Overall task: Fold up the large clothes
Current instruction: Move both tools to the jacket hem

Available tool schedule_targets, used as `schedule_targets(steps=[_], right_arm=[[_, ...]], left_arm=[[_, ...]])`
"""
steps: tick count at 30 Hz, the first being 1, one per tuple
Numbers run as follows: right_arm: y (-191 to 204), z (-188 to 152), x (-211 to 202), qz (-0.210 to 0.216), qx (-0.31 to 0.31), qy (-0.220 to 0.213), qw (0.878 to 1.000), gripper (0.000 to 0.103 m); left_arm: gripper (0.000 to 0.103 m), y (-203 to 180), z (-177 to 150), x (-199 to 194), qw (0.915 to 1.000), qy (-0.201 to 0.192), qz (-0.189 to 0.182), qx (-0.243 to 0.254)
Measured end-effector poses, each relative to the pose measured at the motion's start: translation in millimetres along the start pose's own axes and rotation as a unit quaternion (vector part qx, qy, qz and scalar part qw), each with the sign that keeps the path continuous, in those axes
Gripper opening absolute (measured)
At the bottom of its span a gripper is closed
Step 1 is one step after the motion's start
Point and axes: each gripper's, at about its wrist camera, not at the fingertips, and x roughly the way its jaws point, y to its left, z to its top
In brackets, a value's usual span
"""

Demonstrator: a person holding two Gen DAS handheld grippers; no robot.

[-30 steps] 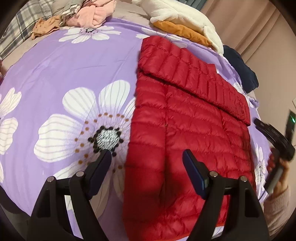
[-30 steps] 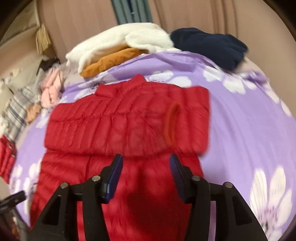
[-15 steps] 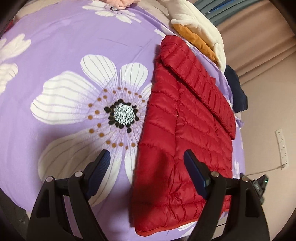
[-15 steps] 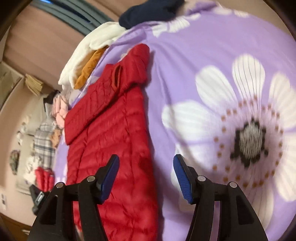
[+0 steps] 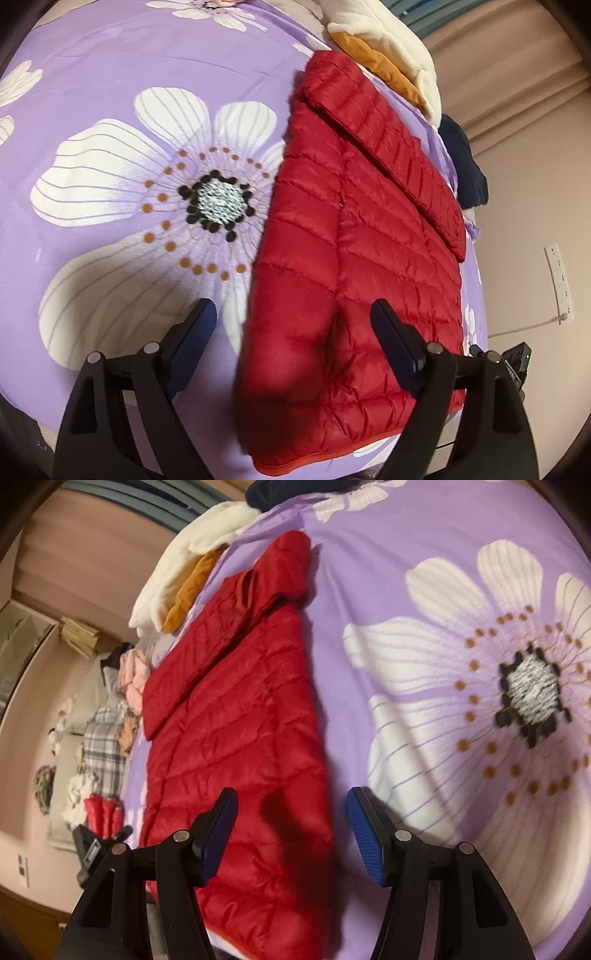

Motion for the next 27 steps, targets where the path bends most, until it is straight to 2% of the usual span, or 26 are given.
schedule_targets(steps=[5,14,20,24,27], right_arm=[[5.2,-2.7,9.5,0.018,-0.002,0.018,1.000,0.062],[-1.6,-1.8,7.6,0.037,0.008,0.024,0.999,0.062],[-6.7,-8.7,5.5,0.061,0.016,0.042,0.997,0.062],[-11.9,-17.4,1.3,0.087,0.022,0.057,0.994,0.062],[-10.8,-22.2,-1.3,0.093,0.019,0.059,0.994,0.062]], left_arm=[[0.086,-10.3,-4.4,7.5,0.9996,0.016,-0.015,0.018],[0.086,-23.7,-12.0,19.7,0.9978,0.040,-0.035,0.040],[0.086,-19.5,-17.8,19.0,0.9950,0.059,-0.075,0.030],[0.086,-11.3,-24.7,15.7,0.9898,0.076,-0.120,0.004],[0.086,-9.9,-29.6,12.7,0.9877,0.081,-0.134,-0.003]])
